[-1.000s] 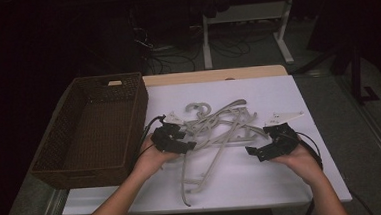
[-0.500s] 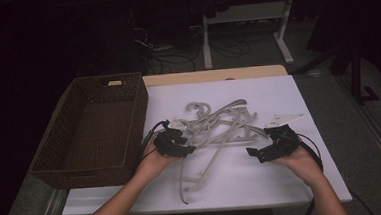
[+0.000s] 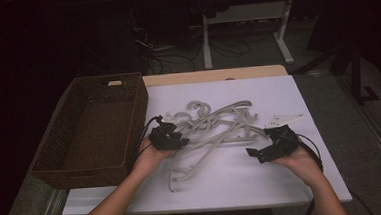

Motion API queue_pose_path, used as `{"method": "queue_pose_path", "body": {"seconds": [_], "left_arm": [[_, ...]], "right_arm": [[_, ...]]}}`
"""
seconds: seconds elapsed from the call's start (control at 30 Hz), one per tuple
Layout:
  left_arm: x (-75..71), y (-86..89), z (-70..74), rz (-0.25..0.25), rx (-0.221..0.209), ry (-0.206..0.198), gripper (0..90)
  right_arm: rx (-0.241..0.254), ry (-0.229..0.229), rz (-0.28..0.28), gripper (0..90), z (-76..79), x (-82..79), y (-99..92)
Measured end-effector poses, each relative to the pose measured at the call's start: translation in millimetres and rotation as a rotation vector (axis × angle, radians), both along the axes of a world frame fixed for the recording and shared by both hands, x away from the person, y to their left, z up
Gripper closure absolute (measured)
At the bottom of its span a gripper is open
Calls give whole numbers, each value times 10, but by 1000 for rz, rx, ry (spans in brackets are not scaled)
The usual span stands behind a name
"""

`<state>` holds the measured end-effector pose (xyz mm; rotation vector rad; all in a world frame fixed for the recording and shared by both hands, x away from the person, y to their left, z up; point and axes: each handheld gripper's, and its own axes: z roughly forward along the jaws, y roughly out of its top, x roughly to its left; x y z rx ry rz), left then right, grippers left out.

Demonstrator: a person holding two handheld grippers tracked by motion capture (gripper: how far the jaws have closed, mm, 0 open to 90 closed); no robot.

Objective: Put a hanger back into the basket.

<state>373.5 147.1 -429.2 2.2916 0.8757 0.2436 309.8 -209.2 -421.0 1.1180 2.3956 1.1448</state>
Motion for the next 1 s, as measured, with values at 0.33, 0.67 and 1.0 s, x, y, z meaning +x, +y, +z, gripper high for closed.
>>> {"method": "queue_pose_path", "body": {"seconds": [0.33, 0.67, 1.0], "left_arm": [[48, -80, -22, -14, 20, 26, 727], [68, -74, -7, 24, 33, 37, 774], [55, -74, 20, 43, 38, 33, 797]], "right_arm": [[1, 0, 2, 5, -2, -4, 2], [3, -2, 3, 5, -1, -4, 1], [6, -4, 3, 6, 3, -10, 2]]}}
